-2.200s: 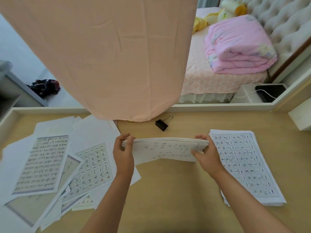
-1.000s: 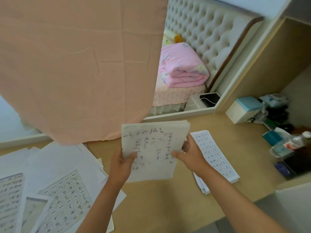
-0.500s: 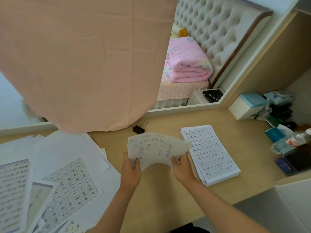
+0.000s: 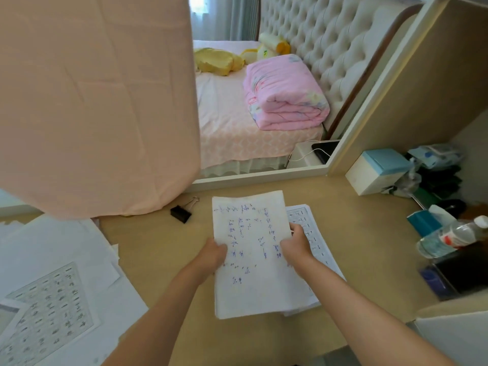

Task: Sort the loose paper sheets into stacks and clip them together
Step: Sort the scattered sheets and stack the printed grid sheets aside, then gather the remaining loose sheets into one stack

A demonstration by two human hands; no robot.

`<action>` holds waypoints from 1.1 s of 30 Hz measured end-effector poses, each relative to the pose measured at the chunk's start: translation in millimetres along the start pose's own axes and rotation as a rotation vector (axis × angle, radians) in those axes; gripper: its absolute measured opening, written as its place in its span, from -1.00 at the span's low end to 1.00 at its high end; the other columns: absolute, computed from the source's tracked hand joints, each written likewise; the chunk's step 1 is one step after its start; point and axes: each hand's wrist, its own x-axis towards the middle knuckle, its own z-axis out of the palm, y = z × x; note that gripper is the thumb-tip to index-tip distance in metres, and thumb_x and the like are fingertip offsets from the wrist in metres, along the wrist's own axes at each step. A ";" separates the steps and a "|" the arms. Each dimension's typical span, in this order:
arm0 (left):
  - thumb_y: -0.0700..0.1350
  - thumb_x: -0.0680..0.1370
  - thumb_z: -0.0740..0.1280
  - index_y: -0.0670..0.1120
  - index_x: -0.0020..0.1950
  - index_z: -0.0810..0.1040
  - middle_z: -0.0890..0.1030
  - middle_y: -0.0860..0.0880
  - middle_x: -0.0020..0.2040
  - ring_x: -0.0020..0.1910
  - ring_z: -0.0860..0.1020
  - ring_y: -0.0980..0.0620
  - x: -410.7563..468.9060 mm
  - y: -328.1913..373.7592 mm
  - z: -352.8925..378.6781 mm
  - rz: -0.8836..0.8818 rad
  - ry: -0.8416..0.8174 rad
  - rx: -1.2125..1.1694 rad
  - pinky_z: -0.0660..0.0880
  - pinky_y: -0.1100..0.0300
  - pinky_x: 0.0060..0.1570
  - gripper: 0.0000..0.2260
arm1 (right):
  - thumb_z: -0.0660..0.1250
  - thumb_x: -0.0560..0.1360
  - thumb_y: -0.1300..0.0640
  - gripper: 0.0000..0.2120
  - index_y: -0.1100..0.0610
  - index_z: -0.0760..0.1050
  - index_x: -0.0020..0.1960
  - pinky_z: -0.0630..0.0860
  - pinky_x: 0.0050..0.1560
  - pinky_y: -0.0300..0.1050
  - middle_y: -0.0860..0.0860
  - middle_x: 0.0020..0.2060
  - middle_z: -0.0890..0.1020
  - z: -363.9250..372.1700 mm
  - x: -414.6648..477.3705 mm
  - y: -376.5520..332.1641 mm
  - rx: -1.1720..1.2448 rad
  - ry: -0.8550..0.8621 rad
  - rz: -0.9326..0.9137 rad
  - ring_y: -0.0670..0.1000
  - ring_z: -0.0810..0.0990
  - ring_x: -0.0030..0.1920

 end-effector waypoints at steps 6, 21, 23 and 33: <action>-0.22 0.55 0.15 0.00 -0.02 0.51 0.63 -0.04 -0.03 0.03 0.63 -0.12 35.3 27.4 102.0 -0.109 0.030 0.053 0.62 -0.11 0.06 -0.82 | 0.10 0.46 0.36 -0.49 0.05 0.32 0.37 0.42 -0.35 -0.19 -0.02 -0.04 0.57 -74.2 72.6 47.8 -0.090 0.014 0.023 0.05 0.56 -0.14; -0.06 0.34 0.34 0.23 0.19 0.47 0.66 0.16 0.05 0.07 0.64 0.07 56.9 26.9 187.5 -0.092 0.123 0.028 0.59 -0.09 0.11 -0.56 | 0.19 0.56 0.15 -0.27 0.18 -0.09 0.62 0.12 0.51 -0.01 0.09 0.58 0.13 -104.4 124.4 98.4 -0.446 -0.222 0.012 0.18 0.10 0.54; -0.12 0.40 0.36 0.17 0.30 0.37 0.62 0.11 0.12 0.12 0.61 0.03 51.3 36.5 187.2 -0.100 0.120 0.002 0.56 -0.03 0.13 -0.50 | 0.19 0.55 0.13 -0.26 0.17 -0.10 0.62 0.15 0.50 0.01 0.07 0.58 0.14 -104.5 124.6 95.6 -0.418 -0.221 0.052 0.17 0.12 0.54; -0.03 0.62 0.29 -0.03 0.52 0.29 0.46 -0.04 0.40 0.26 0.50 0.00 32.5 23.9 95.3 -0.089 0.326 0.212 0.50 0.08 0.19 -0.53 | 0.18 0.55 0.15 -0.51 0.02 0.28 0.47 0.44 0.24 -0.01 0.02 0.36 0.42 -38.2 78.5 29.7 -0.422 -0.334 -0.271 0.07 0.42 0.29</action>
